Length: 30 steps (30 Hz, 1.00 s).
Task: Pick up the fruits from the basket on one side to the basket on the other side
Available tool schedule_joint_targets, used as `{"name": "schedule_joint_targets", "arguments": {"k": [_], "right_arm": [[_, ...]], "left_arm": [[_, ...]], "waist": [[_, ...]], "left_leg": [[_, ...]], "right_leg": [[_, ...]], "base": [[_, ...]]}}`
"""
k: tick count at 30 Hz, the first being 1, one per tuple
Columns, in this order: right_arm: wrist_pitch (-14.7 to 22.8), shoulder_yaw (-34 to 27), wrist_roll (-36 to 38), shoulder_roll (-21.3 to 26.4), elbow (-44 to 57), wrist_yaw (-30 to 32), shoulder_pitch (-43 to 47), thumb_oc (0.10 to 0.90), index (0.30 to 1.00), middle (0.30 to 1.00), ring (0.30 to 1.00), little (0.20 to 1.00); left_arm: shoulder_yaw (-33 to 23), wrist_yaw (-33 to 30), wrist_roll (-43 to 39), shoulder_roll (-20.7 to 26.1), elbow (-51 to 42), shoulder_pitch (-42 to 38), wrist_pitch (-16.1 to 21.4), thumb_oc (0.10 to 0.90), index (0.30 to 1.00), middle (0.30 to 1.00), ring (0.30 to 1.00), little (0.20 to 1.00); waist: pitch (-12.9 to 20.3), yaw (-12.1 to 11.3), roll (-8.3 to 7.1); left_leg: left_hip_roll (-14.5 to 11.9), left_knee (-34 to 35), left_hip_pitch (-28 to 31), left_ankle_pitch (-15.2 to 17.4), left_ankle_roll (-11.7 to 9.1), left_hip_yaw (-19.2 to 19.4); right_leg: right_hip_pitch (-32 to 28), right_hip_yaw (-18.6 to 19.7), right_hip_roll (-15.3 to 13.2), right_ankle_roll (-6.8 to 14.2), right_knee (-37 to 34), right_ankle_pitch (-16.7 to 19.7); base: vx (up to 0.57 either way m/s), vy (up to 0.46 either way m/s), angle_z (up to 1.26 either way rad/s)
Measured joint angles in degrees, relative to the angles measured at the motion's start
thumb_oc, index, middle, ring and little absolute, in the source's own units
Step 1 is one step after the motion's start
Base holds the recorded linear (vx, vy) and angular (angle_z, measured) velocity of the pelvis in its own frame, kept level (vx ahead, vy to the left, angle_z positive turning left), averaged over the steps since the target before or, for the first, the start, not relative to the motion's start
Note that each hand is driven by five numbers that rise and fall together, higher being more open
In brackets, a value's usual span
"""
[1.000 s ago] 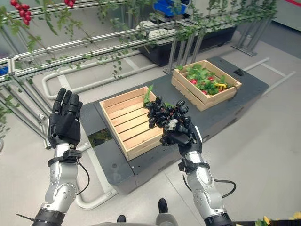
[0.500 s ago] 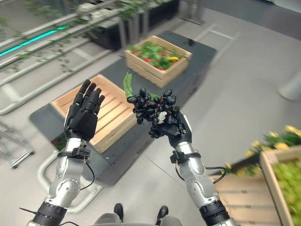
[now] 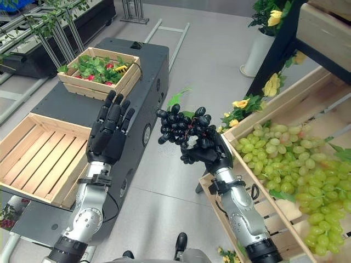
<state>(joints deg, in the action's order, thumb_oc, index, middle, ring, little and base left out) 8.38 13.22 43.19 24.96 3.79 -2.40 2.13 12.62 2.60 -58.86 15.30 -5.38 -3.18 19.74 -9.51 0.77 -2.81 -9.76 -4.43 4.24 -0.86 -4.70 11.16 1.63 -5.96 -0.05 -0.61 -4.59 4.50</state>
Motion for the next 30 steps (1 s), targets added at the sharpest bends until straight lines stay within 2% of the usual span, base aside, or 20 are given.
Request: {"name": "schedule_joint_targets", "arguments": {"k": [1, 2, 3, 6, 7, 8, 9, 10, 11, 15, 23, 27, 29, 30], "right_arm": [[-0.9, 0.0, 0.0, 0.1, 0.0, -0.8, 0.4, 0.400, 0.300, 0.300, 0.300, 0.300], [-1.5, 0.0, 0.0, 0.2, 0.0, -1.3, 0.7, 0.400, 0.300, 0.300, 0.300, 0.300], [-2.6, 0.0, 0.0, 0.4, 0.0, -1.6, 1.5, 0.400, 0.300, 0.300, 0.300, 0.300], [-5.8, 0.0, 0.2, 0.5, 0.0, -1.7, 4.0, 0.400, 0.300, 0.300, 0.300, 0.300], [-6.0, 0.0, 0.3, 0.9, 0.1, -1.7, 4.1, 0.400, 0.300, 0.300, 0.300, 0.300], [-6.4, 0.0, 0.5, 1.1, 0.4, -2.1, 4.1, 0.400, 0.300, 0.300, 0.300, 0.300], [-7.1, 0.1, 0.5, 1.0, 0.5, -2.7, 3.9, 0.400, 0.300, 0.300, 0.300, 0.300], [-7.5, 0.1, 0.5, 0.9, 0.7, -3.4, 3.0, 0.400, 0.300, 0.300, 0.300, 0.300], [-7.6, 0.1, 0.5, 0.9, 1.0, -3.9, 2.4, 0.400, 0.300, 0.300, 0.300, 0.300], [-8.2, 0.1, 0.7, 0.9, 1.1, -4.1, 1.8, 0.400, 0.300, 0.300, 0.300, 0.300], [-8.6, 0.2, 4.5, -1.6, 0.7, -6.8, 1.5, 0.400, 0.300, 0.300, 0.300, 0.300], [-9.9, 1.1, 4.5, -1.2, -0.1, -11.0, 1.5, 0.400, 0.300, 0.300, 0.300, 0.300], [-10.7, 1.6, 4.5, -1.3, -1.0, -13.5, 1.5, 0.400, 0.300, 0.300, 0.300, 0.300], [-11.5, 2.5, 4.5, -1.2, -2.8, -15.5, 1.6, 0.400, 0.300, 0.300, 0.300, 0.300]], "left_arm": [[0.0, -0.1, 0.0, 0.3, -0.1, 0.3, 0.6, 0.800, 0.900, 0.900, 0.900, 0.900], [-0.1, -0.2, -0.1, 0.5, -0.1, 0.4, 0.7, 0.800, 0.900, 0.900, 0.900, 0.900], [-0.2, -0.2, 0.0, 1.0, -0.3, 0.4, 0.8, 0.800, 0.900, 0.900, 0.900, 0.900], [-1.2, -0.2, -0.1, 1.2, -0.4, 0.3, 0.8, 0.800, 0.900, 0.900, 0.900, 0.900], [-1.2, -0.2, -0.3, 1.2, -0.4, 0.3, 0.8, 0.800, 0.900, 0.900, 0.900, 0.900], [-1.7, -0.2, -0.5, 1.3, -0.5, 0.4, 0.8, 0.800, 0.900, 0.900, 0.900, 0.900], [-2.3, -0.2, -0.6, 1.3, -0.5, 0.7, 0.8, 0.800, 0.900, 0.900, 0.900, 0.900], [-2.6, -0.3, -1.1, 1.4, -0.7, 1.0, 0.8, 0.800, 0.900, 0.900, 0.900, 0.900], [-2.7, -0.3, -1.5, 1.8, -1.3, 1.0, 0.8, 0.800, 0.900, 0.900, 0.900, 0.900], [-2.7, -0.3, -1.7, 1.8, -1.4, 1.0, 0.7, 0.800, 0.900, 0.900, 0.900, 0.900], [-2.7, 0.7, -1.7, 1.8, -1.4, 1.0, -0.7, 0.800, 0.900, 0.900, 0.900, 0.900], [-2.6, 2.1, -2.6, 1.9, -1.4, 1.1, -0.8, 0.800, 0.900, 0.900, 0.900, 0.900], [-2.7, 2.4, -2.7, 2.0, -1.4, 1.1, -0.8, 0.800, 0.900, 0.900, 0.900, 0.900], [-2.7, 2.5, -2.7, 2.1, -1.4, 1.1, -1.2, 0.800, 0.900, 0.900, 0.900, 0.900]], "waist": [[-0.2, -0.9, -1.20], [-0.1, -1.6, -1.32], [-0.1, -1.8, -1.27], [0.2, -1.6, -0.69], [0.4, -1.8, -0.11], [0.8, -2.7, 0.73], [0.7, -3.3, 0.83], [0.8, -2.9, 0.80], [1.0, -2.1, 0.33], [1.0, 0.2, 0.58], [0.9, -0.2, 0.76], [0.9, -0.1, 0.62], [0.9, -1.4, 0.07], [1.0, -1.9, -0.56]], "left_leg": [[1.3, -3.3, -2.8, 1.6, 0.8, -6.0], [2.1, -1.8, -2.7, 1.9, 1.0, -9.1], [3.1, 3.0, -2.2, 1.8, 1.1, -13.6], [5.1, 9.0, -1.8, 2.0, 1.9, -18.8], [5.3, 8.8, -1.7, 2.7, 2.9, -18.7], [5.1, 8.8, -1.7, 1.3, 2.5, -18.3], [5.0, 8.8, -1.5, 0.5, 2.4, -16.2], [5.1, 9.9, -0.4, 0.2, 2.8, -15.0], [5.9, 9.7, 0.1, -0.3, 2.6, -14.4], [7.7, 9.5, 0.6, -0.4, 3.1, -13.8], [9.8, 9.6, 2.0, 0.2, 4.6, -11.8], [11.4, 9.6, 2.7, 0.3, 5.3, -8.8], [11.5, 9.6, 3.0, 0.4, 5.9, -5.9], [11.7, 9.5, 3.4, 0.6, 6.1, -3.9]], "right_leg": [[0.3, 4.7, -1.1, -0.3, -0.3, 0.9], [0.3, 6.8, -1.2, 0.0, -0.4, 1.1], [0.6, 9.0, -1.3, 0.5, -0.3, 1.1], [1.6, 12.2, -1.1, 1.7, -0.4, 1.8], [2.1, 11.9, -0.8, 1.7, -0.4, 1.8], [2.9, 11.5, -0.5, 2.2, -0.4, 2.2], [3.5, 9.8, -0.8, 2.3, 1.4, 2.3], [3.5, 7.1, -1.4, 3.3, 4.6, 0.7], [2.9, 6.5, -2.3, 4.6, 3.3, 0.1], [1.1, 7.0, -3.9, 6.0, -0.4, 2.5], [1.0, 7.7, -5.2, 7.0, -0.2, 3.1], [2.2, 9.0, -6.4, 8.2, 0.0, 3.9], [3.7, 7.9, -7.1, 8.1, 0.6, 3.8], [4.1, 4.2, -8.4, 8.1, 0.2, 3.7]], "base": [[0.03, 0.063, -0.66], [0.04, 0.092, -0.74], [0.04, 0.104, -0.63], [0.03, 0.218, -0.86], [0.00, 0.227, -1.23], [0.00, 0.290, -1.37], [-0.01, 0.326, -1.37], [-0.01, 0.345, -0.81], [-0.01, 0.265, -0.44], [-0.04, 0.275, -0.11], [-0.07, 0.246, -0.17], [-0.08, 0.112, -0.40], [-0.11, 0.028, -0.79], [-0.09, 0.008, -0.68]]}}
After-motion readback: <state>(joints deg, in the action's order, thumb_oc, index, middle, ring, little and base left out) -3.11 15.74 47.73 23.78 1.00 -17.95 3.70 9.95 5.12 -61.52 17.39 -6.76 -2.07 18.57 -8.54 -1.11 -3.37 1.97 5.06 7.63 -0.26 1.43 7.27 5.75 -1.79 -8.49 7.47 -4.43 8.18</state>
